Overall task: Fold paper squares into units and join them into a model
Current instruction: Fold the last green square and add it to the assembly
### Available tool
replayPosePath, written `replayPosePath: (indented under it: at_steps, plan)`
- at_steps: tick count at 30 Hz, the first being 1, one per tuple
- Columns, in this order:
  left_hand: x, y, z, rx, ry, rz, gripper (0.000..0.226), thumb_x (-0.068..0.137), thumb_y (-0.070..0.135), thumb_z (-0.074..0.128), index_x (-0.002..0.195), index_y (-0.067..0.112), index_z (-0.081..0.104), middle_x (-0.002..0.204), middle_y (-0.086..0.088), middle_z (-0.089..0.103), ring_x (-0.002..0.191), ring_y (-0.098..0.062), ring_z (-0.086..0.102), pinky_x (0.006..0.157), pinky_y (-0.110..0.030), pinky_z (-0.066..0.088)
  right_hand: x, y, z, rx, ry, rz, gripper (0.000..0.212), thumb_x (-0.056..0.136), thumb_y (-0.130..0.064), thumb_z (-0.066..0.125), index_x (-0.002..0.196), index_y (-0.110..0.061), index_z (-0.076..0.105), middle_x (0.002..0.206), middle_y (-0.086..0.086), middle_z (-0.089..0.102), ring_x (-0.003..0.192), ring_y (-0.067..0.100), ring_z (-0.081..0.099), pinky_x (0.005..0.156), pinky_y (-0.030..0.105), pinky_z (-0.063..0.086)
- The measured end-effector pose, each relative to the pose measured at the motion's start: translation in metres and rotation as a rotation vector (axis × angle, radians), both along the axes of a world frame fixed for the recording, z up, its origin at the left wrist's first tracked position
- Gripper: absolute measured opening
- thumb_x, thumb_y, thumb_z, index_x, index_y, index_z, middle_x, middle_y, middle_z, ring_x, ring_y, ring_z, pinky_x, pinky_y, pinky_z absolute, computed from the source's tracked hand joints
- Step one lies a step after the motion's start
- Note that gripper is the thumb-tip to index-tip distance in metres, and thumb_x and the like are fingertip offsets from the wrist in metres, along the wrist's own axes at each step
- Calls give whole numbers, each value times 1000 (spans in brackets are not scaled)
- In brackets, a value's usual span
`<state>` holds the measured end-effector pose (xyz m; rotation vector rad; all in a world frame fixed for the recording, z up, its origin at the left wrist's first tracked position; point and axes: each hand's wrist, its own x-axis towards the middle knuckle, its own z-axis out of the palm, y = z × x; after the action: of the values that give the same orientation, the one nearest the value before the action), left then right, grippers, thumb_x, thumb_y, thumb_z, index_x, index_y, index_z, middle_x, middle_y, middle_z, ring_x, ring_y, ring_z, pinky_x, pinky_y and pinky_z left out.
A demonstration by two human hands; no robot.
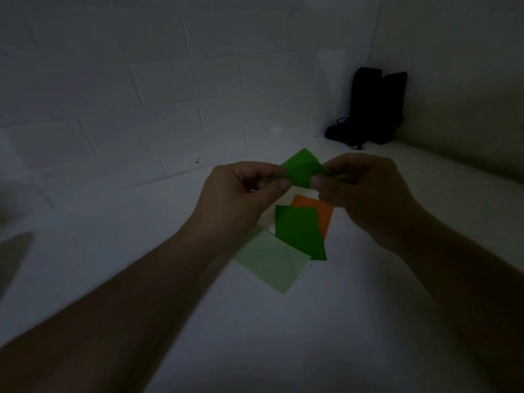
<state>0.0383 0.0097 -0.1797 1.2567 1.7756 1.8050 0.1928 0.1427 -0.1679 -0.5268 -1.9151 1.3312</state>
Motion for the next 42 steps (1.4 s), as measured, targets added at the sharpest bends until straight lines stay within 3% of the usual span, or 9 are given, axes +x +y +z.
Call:
replayPosePath:
  at_steps: [9, 12, 16, 19, 23, 30, 35, 38, 42]
  plan:
    - [8, 5, 0, 79, -158, -77, 23, 89, -3, 73, 103, 14, 74, 86, -17, 76, 79, -26, 71, 84, -43, 62, -3, -2, -1, -167, 35, -16, 15, 85, -4, 75, 77, -9, 63, 66, 6, 68, 65, 20, 68, 69, 36, 62]
    - [9, 6, 0, 98, -187, -69, 23, 89, -4, 71, 102, 14, 75, 84, -16, 75, 77, -25, 71, 82, -42, 62, -4, -3, -1, -192, 45, -24, 23, 84, 2, 75, 86, -12, 56, 71, 11, 66, 70, 24, 69, 73, 41, 63]
    - [9, 6, 0, 91, -206, -28, 21, 89, -3, 72, 98, 15, 77, 79, -9, 76, 73, -20, 72, 75, -34, 62, -3, -3, -2, -163, 55, 36, 44, 82, 12, 72, 105, -20, 53, 61, 1, 64, 63, 18, 66, 67, 36, 57]
    - [7, 5, -1, 54, -157, -13, 20, 89, 0, 74, 96, 17, 79, 78, -11, 76, 70, -19, 72, 73, -32, 60, 0, -7, 0, -95, 17, 99, 58, 85, 14, 66, 123, -29, 56, 69, -2, 70, 66, 14, 68, 64, 27, 56]
    - [8, 4, -2, -4, -51, 4, 19, 88, 4, 77, 94, 22, 80, 74, -8, 76, 68, -16, 72, 75, -31, 62, -2, -8, 0, -4, -3, 3, 23, 91, -2, 68, 96, -23, 75, 88, 2, 75, 83, 23, 71, 76, 36, 61]
    - [6, 4, -2, -38, -97, -31, 20, 96, 3, 66, 99, 18, 78, 76, -2, 77, 73, -15, 74, 77, -28, 62, -2, -2, -1, 24, -17, -87, 26, 87, 0, 73, 80, -24, 74, 84, -3, 76, 83, 13, 73, 76, 31, 58]
    - [4, 3, 0, -51, -105, -56, 19, 97, 0, 63, 101, 11, 77, 74, -3, 76, 71, -14, 72, 74, -25, 60, -1, -2, 0, -61, -53, -11, 24, 88, 4, 68, 81, -18, 73, 84, 5, 75, 86, 23, 73, 74, 36, 60]
    - [7, 1, 1, -61, -132, -110, 18, 96, -3, 62, 101, 9, 76, 71, -4, 75, 68, -13, 71, 74, -26, 62, -1, -4, 0, -120, -59, 65, 22, 86, 7, 70, 81, -15, 74, 87, 13, 75, 91, 32, 73, 81, 42, 62]
    - [8, -1, 2, -72, -132, -163, 22, 94, -3, 65, 108, 12, 74, 74, -14, 75, 71, -19, 71, 81, -33, 63, -2, -7, 0, -66, -88, 68, 24, 82, 11, 72, 78, -13, 73, 69, -2, 74, 69, 10, 72, 65, 22, 58]
